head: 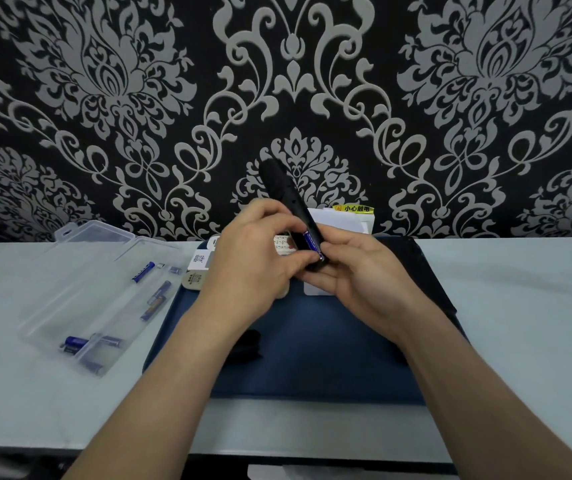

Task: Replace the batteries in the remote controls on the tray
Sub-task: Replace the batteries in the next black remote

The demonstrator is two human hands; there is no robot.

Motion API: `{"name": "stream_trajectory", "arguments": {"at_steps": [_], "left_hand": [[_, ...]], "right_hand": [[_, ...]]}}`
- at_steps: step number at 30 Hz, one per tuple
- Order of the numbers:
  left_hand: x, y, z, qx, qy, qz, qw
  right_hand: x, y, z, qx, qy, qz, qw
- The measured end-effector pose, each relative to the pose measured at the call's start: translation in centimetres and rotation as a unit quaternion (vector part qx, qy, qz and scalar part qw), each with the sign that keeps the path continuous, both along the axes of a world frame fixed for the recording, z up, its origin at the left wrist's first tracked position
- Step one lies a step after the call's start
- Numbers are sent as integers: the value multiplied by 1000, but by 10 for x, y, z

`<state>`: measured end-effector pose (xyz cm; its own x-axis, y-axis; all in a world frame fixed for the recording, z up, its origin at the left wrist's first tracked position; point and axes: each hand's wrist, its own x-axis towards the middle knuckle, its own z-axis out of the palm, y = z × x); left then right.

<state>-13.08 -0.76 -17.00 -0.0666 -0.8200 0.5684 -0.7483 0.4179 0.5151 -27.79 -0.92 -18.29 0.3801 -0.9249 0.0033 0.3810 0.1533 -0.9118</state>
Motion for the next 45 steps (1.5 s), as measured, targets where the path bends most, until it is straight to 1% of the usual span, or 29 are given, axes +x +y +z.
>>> {"name": "stream_trajectory", "arguments": {"at_steps": [4, 5, 7, 9, 11, 13, 16, 20, 23, 31, 39, 43, 45], "left_hand": [[-9, 5, 0, 21, 77, 59, 995], [-10, 5, 1, 25, 74, 64, 995], [-14, 6, -2, 37, 73, 54, 995], [-16, 6, -4, 61, 114, 45, 991], [-16, 6, -5, 80, 189, 39, 978], [-17, 6, -5, 92, 252, 45, 962], [-19, 5, -7, 116, 348, 45, 929], [-23, 5, -9, 112, 410, 60, 903], [-23, 4, -11, 100, 419, 68, 900], [-22, 3, -13, 102, 410, 63, 904], [-21, 3, -10, 84, 332, 69, 937], [-24, 4, -9, 96, 353, 64, 928], [-24, 3, -10, 101, 363, 62, 924]], "right_hand": [[9, 1, -2, 32, -130, -17, 991], [14, -1, -2, 33, -147, -23, 988], [17, -2, -3, 25, -149, -35, 988], [18, -3, -3, -6, -100, -52, 994], [19, -3, -4, -45, -34, -73, 996], [21, -3, -5, -67, -1, -91, 994], [24, -1, -7, -98, 34, -113, 988], [30, 0, -11, -153, 104, -160, 970], [34, 0, -16, -166, 122, -181, 961], [37, -2, -20, -165, 110, -193, 961], [39, -7, -22, -162, 106, -191, 962], [44, -8, -24, -144, 79, -207, 965], [47, -9, -26, -142, 82, -213, 963]]}}
